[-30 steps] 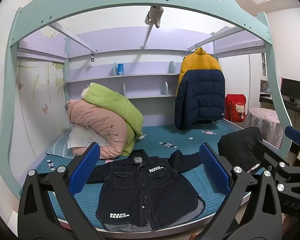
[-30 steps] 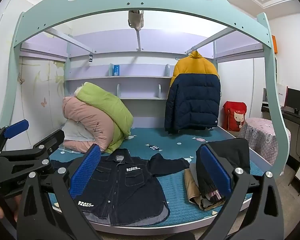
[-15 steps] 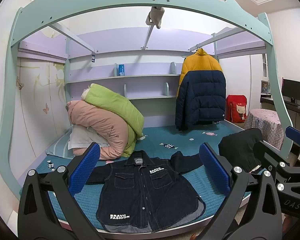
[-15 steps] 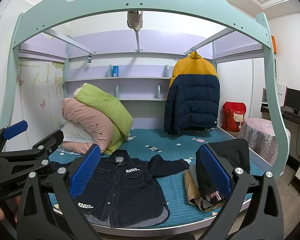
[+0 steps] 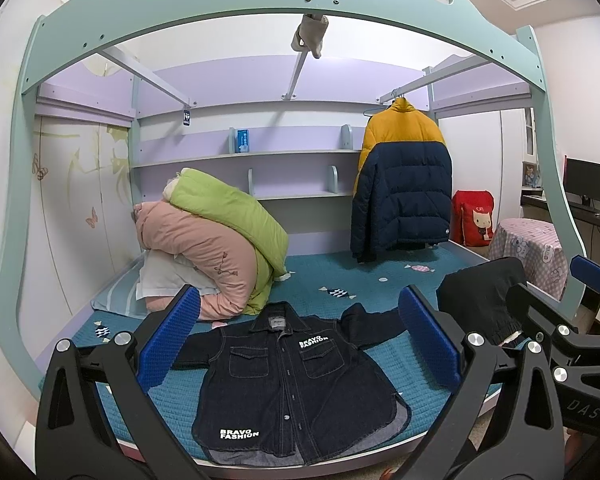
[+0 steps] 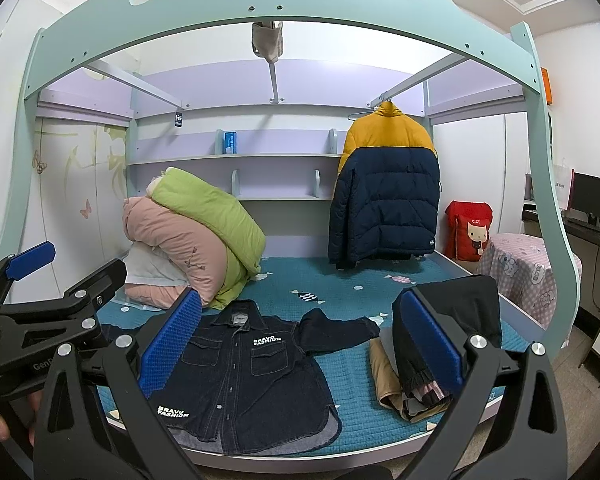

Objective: Fold large clothes

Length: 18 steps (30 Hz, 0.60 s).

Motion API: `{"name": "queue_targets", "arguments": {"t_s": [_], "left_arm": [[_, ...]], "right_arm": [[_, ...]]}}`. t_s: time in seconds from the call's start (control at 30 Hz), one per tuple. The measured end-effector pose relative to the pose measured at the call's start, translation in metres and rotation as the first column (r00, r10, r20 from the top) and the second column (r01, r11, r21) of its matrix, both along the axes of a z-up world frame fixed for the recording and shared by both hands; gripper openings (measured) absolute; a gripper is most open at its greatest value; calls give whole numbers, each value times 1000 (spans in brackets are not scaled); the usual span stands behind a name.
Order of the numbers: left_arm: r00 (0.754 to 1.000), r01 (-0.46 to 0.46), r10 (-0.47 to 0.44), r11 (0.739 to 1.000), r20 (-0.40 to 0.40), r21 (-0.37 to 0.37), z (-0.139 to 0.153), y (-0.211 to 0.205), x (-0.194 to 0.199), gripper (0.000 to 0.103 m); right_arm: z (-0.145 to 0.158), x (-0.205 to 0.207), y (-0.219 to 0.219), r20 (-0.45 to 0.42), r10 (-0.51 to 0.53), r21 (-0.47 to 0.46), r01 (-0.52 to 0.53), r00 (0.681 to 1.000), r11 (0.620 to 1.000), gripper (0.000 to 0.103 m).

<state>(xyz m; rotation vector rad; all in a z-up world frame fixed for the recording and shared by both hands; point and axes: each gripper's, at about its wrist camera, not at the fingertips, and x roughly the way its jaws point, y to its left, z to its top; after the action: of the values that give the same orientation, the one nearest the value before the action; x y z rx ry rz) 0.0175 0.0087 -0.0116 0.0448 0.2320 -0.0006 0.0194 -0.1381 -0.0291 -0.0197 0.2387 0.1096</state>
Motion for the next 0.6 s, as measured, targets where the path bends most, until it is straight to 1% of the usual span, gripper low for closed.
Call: {"name": "queue_targets", "arguments": {"t_s": [0.6], "left_arm": [[1000, 0, 0, 1000, 4, -2, 2, 1, 2, 99]], "right_arm": [[1, 0, -2, 5, -1, 4, 1, 1000, 1000, 96]]}}
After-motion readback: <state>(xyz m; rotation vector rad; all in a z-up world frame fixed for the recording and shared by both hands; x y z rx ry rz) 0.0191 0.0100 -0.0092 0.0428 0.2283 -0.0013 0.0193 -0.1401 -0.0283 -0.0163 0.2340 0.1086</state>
